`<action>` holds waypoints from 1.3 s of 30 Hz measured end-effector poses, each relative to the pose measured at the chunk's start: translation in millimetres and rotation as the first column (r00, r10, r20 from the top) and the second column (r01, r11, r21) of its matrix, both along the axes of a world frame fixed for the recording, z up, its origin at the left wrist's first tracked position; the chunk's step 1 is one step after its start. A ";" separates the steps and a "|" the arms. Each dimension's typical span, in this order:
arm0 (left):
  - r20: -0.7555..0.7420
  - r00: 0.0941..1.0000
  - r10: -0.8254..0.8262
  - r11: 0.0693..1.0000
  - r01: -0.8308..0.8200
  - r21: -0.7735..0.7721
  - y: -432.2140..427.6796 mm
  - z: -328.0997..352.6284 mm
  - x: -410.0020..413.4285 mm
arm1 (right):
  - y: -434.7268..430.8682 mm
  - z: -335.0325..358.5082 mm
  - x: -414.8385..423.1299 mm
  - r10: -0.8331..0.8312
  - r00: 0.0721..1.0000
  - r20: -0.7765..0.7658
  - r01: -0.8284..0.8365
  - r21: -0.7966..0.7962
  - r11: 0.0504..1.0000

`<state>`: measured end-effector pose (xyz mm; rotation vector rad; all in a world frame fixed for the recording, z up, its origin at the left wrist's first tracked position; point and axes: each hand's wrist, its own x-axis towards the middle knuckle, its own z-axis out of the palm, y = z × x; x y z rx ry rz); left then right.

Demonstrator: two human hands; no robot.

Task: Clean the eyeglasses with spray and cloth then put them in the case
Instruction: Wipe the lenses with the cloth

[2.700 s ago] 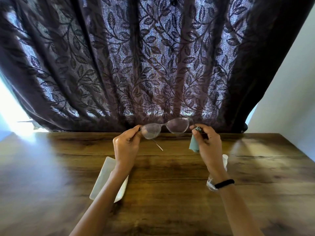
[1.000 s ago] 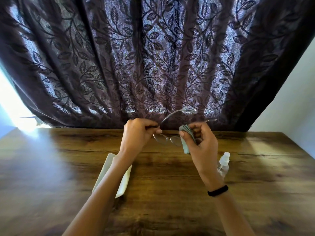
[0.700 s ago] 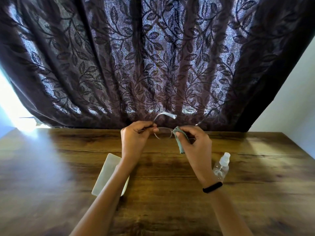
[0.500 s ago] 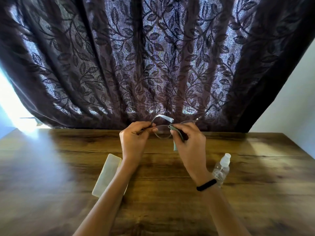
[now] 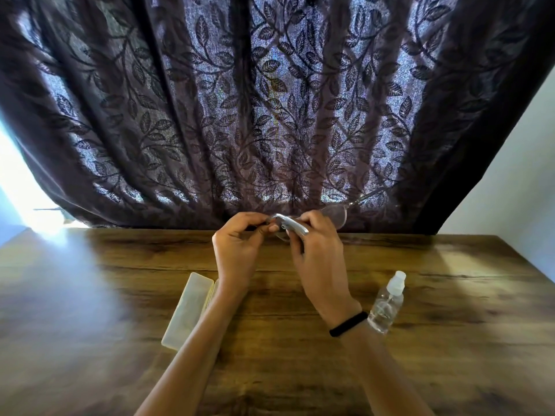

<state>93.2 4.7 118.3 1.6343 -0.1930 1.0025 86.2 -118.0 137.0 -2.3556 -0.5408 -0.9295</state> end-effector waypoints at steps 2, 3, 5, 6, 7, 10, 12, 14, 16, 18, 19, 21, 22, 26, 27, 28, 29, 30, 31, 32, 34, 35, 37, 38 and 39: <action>0.021 1.000 0.006 0.999 -0.007 0.032 0.5 0.2 0.3 | 0.6 -0.6 1.2 0.043 0.999 -0.020 -0.043 0.001 0.999; 0.022 1.000 0.004 0.999 -0.005 0.044 0.8 0.0 0.9 | 0.7 -0.8 1.9 0.080 0.996 -0.037 -0.079 0.011 0.997; 0.017 1.000 0.007 0.998 -0.008 0.061 1.8 -0.9 2.0 | 1.5 -0.7 2.5 0.157 0.986 -0.063 -0.154 0.050 0.987; 0.016 1.000 0.013 0.998 -0.014 0.064 2.9 -1.3 2.3 | 1.9 -0.2 2.0 0.193 0.979 -0.070 -0.187 0.078 0.979; 0.014 1.000 0.017 0.998 -0.018 0.055 4.0 -1.2 2.5 | 2.0 0.2 1.5 0.222 0.973 -0.070 -0.214 0.107 0.971; 0.019 1.000 0.011 1.000 -0.011 0.009 5.5 -0.1 2.2 | -1.1 0.9 2.2 0.219 0.974 -0.060 -0.213 0.096 0.972; 0.017 1.000 -0.002 0.999 0.003 -0.034 3.3 1.1 1.7 | -4.0 1.0 2.8 0.139 0.990 -0.030 -0.137 0.063 0.989; 0.018 1.000 0.000 0.999 0.000 -0.045 0.8 2.3 1.8 | -5.0 1.4 1.1 0.058 0.998 0.008 -0.059 0.064 0.996; 0.029 0.999 0.015 1.000 -0.014 -0.017 -0.4 3.4 1.8 | -4.7 1.5 -1.2 -0.006 1.000 0.025 0.005 0.048 0.999; 0.028 0.999 0.020 0.999 -0.019 -0.030 -0.4 4.1 2.1 | -5.7 1.8 -2.4 -0.062 0.998 0.015 0.062 0.038 0.997; 0.026 0.999 0.019 0.999 -0.019 -0.037 -0.7 4.4 1.9 | -6.5 2.4 -2.2 -0.074 0.997 0.003 0.074 0.039 0.996; 0.023 1.000 0.016 0.999 -0.015 -0.040 -2.1 5.2 0.8 | -6.8 3.3 -1.7 -0.057 0.998 -0.017 0.058 0.042 0.997; 0.029 1.000 0.012 0.999 -0.011 -0.039 -2.9 5.5 0.3 | -5.9 3.5 -1.7 -0.032 0.999 -0.021 0.033 0.045 0.998; 0.034 0.999 0.003 1.000 -0.002 -0.029 -1.9 5.1 1.0 | 2.2 1.5 -3.7 0.112 0.994 -0.018 -0.111 0.047 0.993; 0.029 1.000 0.004 0.999 -0.003 -0.039 -0.6 4.8 1.4 | 3.2 0.8 -4.0 0.133 0.991 -0.025 -0.132 0.039 0.991; 0.028 1.000 0.006 0.999 -0.005 -0.048 0.8 4.4 2.0 | 3.1 0.5 -3.7 0.146 0.989 -0.028 -0.145 0.033 0.989; 0.030 1.000 0.011 0.999 -0.009 -0.051 2.1 4.2 2.5 | 2.2 0.5 -3.4 0.159 0.987 -0.029 -0.158 0.030 0.987; 0.035 0.999 0.017 0.999 -0.016 -0.046 3.2 4.3 2.7 | 0.8 0.6 -3.0 0.172 0.985 -0.030 -0.171 0.026 0.985; 0.040 0.999 0.025 0.999 -0.023 -0.040 4.5 4.5 2.6 | -0.9 0.8 -3.0 0.184 0.983 -0.029 -0.183 0.017 0.983; 0.048 0.998 0.030 0.999 -0.028 -0.038 5.5 4.7 2.8 | -2.5 0.8 -3.3 0.194 0.981 -0.027 -0.194 0.000 0.981; 0.066 0.997 0.036 0.999 -0.034 -0.031 8.1 4.7 3.0 | -5.4 -0.1 -4.4 0.199 0.980 -0.022 -0.200 -0.036 0.979; 0.072 0.997 0.033 0.999 -0.031 -0.025 8.9 5.0 2.9 | -7.1 -0.8 -4.6 0.188 0.982 -0.014 -0.188 -0.042 0.981; 0.083 0.996 0.016 1.000 -0.014 -0.019 9.6 6.1 2.5 | -11.5 -2.9 -4.0 0.143 0.990 0.008 -0.142 -0.033 0.989; 0.090 0.996 0.008 1.000 -0.006 -0.020 9.7 6.6 2.3 | -14.0 -3.9 -3.2 0.114 0.993 0.013 -0.113 -0.025 0.993; 0.094 0.996 0.001 1.000 0.001 -0.024 9.5 7.0 2.0 | -16.1 -4.8 -2.3 0.086 0.996 0.015 -0.085 -0.017 0.996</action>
